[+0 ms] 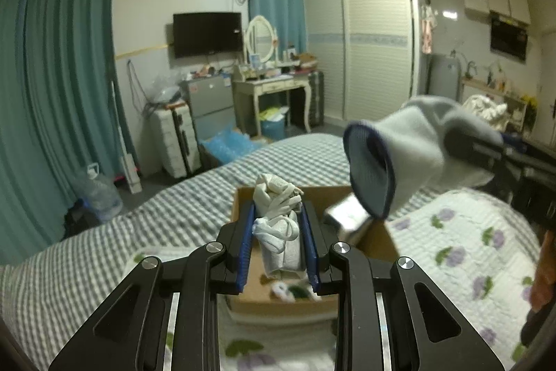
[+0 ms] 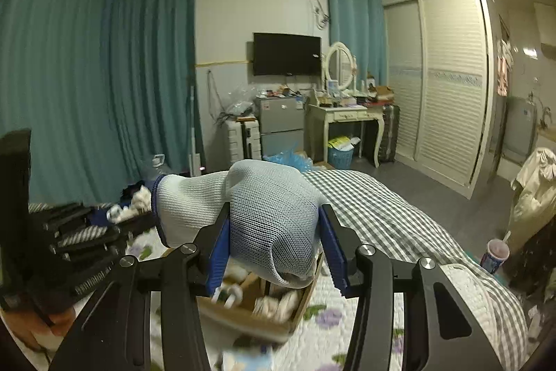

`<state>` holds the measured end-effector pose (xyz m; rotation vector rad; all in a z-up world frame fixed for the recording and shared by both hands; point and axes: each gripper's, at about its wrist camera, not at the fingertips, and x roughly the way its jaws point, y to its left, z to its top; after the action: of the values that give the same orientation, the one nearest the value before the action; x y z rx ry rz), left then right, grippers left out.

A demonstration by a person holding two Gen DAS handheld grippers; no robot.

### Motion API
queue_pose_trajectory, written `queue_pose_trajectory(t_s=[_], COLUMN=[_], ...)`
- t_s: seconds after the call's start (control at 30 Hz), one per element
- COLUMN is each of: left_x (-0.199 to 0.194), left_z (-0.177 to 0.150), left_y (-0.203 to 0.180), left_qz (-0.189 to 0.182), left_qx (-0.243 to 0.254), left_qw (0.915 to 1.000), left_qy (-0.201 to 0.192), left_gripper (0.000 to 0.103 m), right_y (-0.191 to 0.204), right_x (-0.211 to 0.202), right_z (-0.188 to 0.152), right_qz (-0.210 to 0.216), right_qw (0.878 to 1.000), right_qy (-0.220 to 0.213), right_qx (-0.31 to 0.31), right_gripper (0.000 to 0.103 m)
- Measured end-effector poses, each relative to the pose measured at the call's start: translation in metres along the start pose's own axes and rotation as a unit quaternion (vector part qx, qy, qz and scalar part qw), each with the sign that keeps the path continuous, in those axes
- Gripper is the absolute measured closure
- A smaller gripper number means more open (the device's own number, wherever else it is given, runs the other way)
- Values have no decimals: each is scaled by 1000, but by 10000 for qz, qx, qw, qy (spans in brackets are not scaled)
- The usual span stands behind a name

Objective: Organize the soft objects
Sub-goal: 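Carry the glove and socks into the cardboard box and open both tools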

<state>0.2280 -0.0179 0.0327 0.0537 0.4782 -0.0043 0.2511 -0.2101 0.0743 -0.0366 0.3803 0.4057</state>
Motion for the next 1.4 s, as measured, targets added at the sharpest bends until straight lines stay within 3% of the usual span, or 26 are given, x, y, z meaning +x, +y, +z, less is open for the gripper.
queue_pose_trajectory(t_s=[0.17,0.4,0.6,0.73,0.77,0.8,0.87,0.9,1.07,1.3,1.4], left_x=[44,83,95,91,91,91,85,78,35,-66,-110], left_z=[0,-15,-30,-35,-36,-35,-33,-31,-7,33,42], left_y=[2,-1,-6,-9,-9,-11,-11,-11,-5,1,4], left_qz=[24,65,-20,65,153,278,375,401,461,542,584], left_qx=[44,221,299,354,379,401,373,337,275,203,204], left_qw=[9997,9987,9984,9987,9985,9981,9979,9982,9985,9979,9966], left_qy=[221,446,484,354,361,381,374,300,122,-296,-541], left_gripper=[78,78,78,73,68,61,25,22,20,19,14], right_y=[-6,-9,-14,-9,-8,-7,-3,-4,-2,5,4], right_x=[58,136,165,169,169,167,161,155,118,10,-39], right_z=[12,-1,-18,-29,-30,-31,-31,-28,-3,47,64], right_qz=[-121,-103,-117,-12,-3,0,-56,-133,-180,-248,-197], right_qw=[9996,9966,9954,9952,9951,9951,9955,9962,9976,9986,9991], right_qy=[246,770,881,868,867,868,827,754,556,197,129], right_qx=[-15,-268,-362,-453,-468,-479,-454,-417,-367,-432,-353], right_gripper=[55,55,55,54,52,50,34,29,26,17,12])
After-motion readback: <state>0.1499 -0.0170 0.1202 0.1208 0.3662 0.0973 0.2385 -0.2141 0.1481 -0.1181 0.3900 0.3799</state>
